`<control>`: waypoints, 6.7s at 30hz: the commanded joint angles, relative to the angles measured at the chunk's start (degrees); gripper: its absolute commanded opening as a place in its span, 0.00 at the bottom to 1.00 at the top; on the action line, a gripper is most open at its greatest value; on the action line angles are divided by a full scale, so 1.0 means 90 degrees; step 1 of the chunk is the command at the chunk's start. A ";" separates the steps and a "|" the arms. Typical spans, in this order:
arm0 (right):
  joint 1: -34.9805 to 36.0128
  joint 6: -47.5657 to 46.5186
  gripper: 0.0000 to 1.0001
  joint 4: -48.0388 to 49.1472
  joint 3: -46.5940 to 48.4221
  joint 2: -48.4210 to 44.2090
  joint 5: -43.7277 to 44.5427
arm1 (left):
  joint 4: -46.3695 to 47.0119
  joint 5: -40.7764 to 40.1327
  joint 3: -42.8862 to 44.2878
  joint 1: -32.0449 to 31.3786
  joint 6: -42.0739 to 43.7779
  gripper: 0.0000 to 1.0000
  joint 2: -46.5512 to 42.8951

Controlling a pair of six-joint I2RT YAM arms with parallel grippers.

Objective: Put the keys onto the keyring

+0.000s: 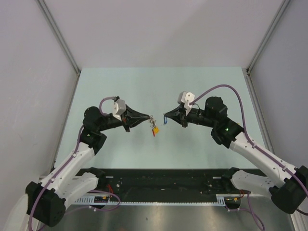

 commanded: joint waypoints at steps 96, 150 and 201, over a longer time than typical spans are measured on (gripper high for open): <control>0.1061 -0.0446 0.00 0.1377 -0.0571 -0.0381 -0.0287 | 0.0685 0.1854 0.0017 0.0056 -0.0003 0.00 0.0063; 0.1101 -0.0163 0.00 0.1484 -0.0473 -0.0244 -0.0179 | 0.0636 0.1873 0.0017 0.0047 0.0026 0.00 0.0043; 0.1257 -0.0134 0.00 0.1269 -0.0239 -0.0019 -0.0130 | 0.0197 0.2059 0.0164 -0.0100 0.0309 0.00 0.0073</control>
